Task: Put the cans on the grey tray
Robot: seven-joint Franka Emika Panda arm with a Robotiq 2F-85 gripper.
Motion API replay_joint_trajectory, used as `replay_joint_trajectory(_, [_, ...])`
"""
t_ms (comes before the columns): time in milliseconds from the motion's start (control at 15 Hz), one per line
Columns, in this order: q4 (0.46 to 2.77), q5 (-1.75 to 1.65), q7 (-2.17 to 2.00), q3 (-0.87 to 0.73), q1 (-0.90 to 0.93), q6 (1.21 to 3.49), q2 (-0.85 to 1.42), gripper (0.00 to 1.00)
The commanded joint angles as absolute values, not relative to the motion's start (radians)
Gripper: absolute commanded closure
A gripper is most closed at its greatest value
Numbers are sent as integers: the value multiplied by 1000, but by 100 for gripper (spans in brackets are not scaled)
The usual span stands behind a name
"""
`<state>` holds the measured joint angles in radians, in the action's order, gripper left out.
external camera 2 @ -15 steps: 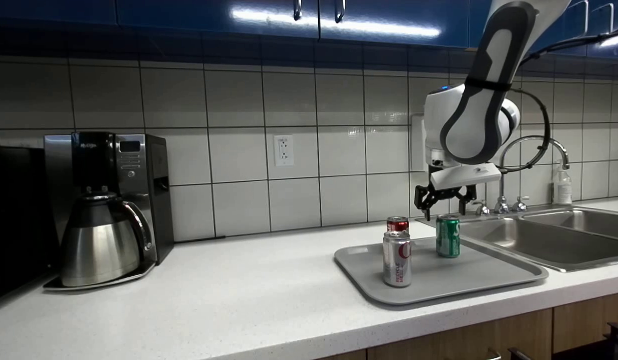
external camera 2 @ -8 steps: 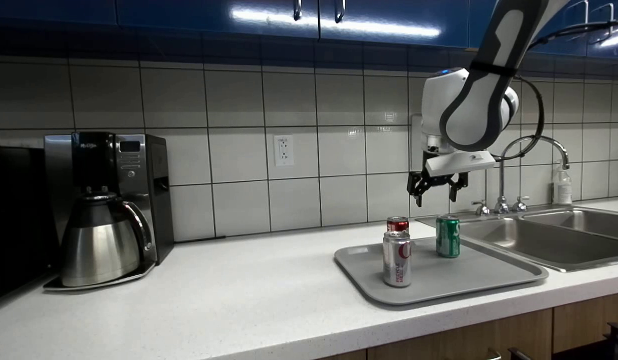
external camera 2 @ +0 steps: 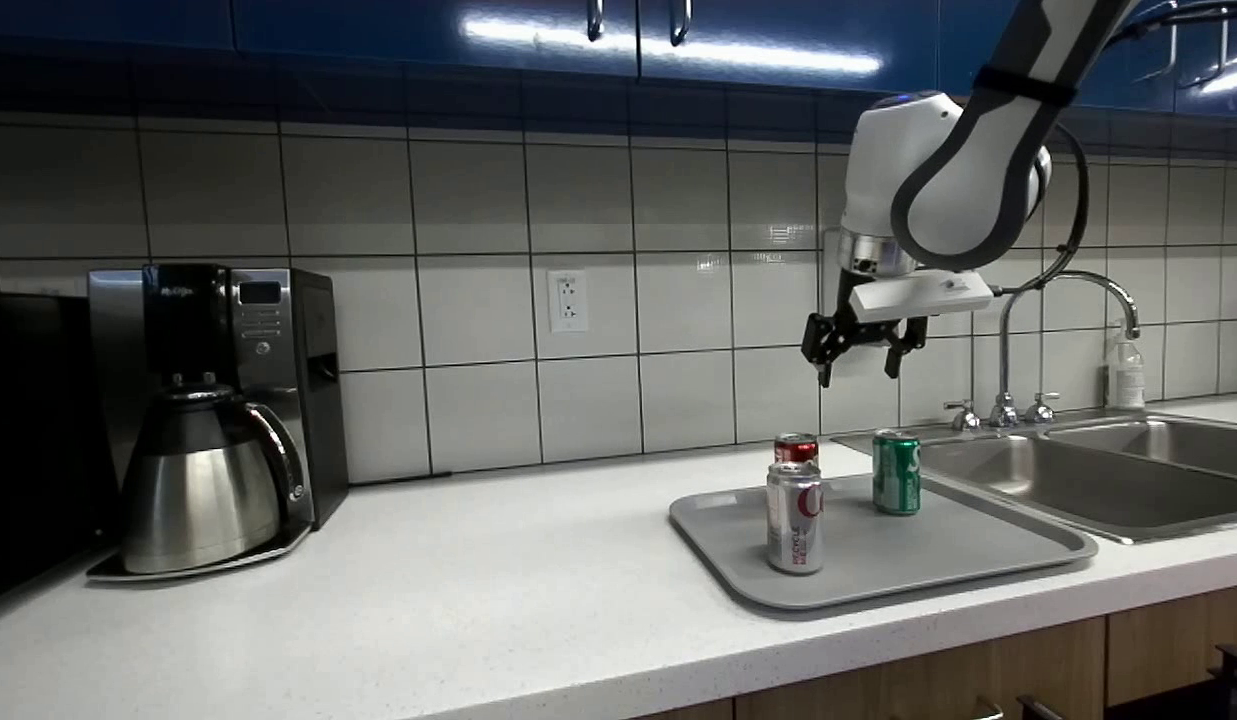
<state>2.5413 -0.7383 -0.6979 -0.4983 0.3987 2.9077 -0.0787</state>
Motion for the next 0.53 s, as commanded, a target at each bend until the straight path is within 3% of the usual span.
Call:
replay_joint_trajectory(0, [2606, -777, -731, -468, 403, 2834, -207, 0])
replay_joint_trajectory(467, [2622, -742, -701, -443, 403, 2808, -236, 0])
